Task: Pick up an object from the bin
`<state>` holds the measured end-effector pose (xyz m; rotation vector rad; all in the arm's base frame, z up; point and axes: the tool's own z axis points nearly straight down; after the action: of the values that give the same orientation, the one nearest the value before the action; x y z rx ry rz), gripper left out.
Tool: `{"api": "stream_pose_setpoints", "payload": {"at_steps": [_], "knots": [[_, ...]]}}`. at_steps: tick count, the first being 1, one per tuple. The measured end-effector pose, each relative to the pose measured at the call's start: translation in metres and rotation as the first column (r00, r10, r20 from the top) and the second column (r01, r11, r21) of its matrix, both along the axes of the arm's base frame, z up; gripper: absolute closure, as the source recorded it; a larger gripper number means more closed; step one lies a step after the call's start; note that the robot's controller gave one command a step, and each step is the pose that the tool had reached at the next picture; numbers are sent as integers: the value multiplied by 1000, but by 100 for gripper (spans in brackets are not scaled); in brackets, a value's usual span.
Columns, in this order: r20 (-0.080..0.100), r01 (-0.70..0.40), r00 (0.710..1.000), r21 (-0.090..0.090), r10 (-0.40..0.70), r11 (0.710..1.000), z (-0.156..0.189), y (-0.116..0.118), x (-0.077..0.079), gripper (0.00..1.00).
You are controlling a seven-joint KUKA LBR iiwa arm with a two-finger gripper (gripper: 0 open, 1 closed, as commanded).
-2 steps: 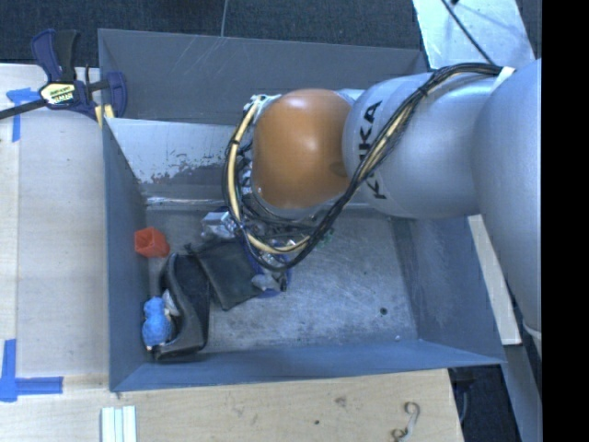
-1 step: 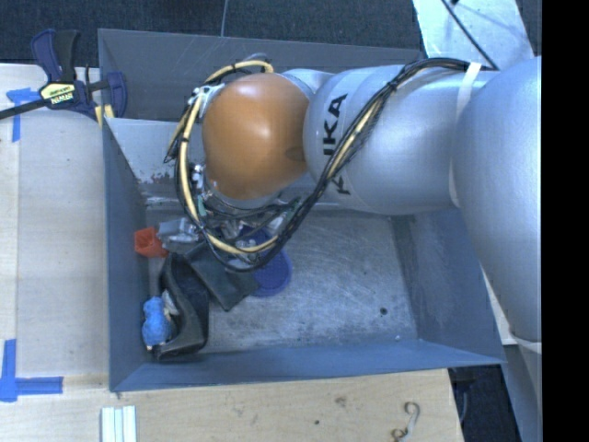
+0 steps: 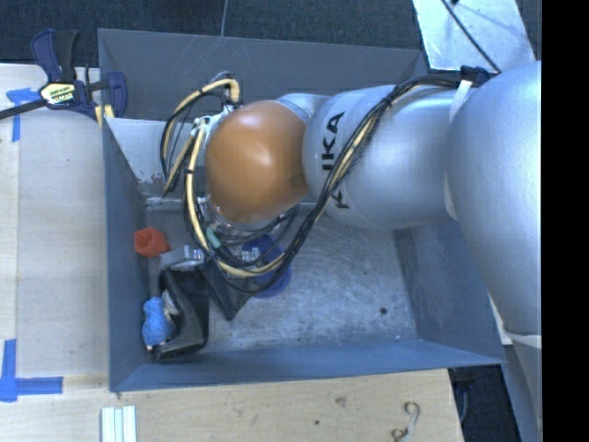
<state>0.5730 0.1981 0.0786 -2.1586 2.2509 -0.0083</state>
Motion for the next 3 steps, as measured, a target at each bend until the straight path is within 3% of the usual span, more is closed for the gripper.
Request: {"api": "stream_pose_setpoints", "payload": {"at_steps": [1, 2, 3], "knots": [[6, -344, 939, -13, 344, 939, 1, 3, -29, 0], [8, -343, 939, -5, 343, 939, 6, 7, -29, 100], [-10, -341, 940, -11, 341, 940, 86, 8, -27, 100]]}}
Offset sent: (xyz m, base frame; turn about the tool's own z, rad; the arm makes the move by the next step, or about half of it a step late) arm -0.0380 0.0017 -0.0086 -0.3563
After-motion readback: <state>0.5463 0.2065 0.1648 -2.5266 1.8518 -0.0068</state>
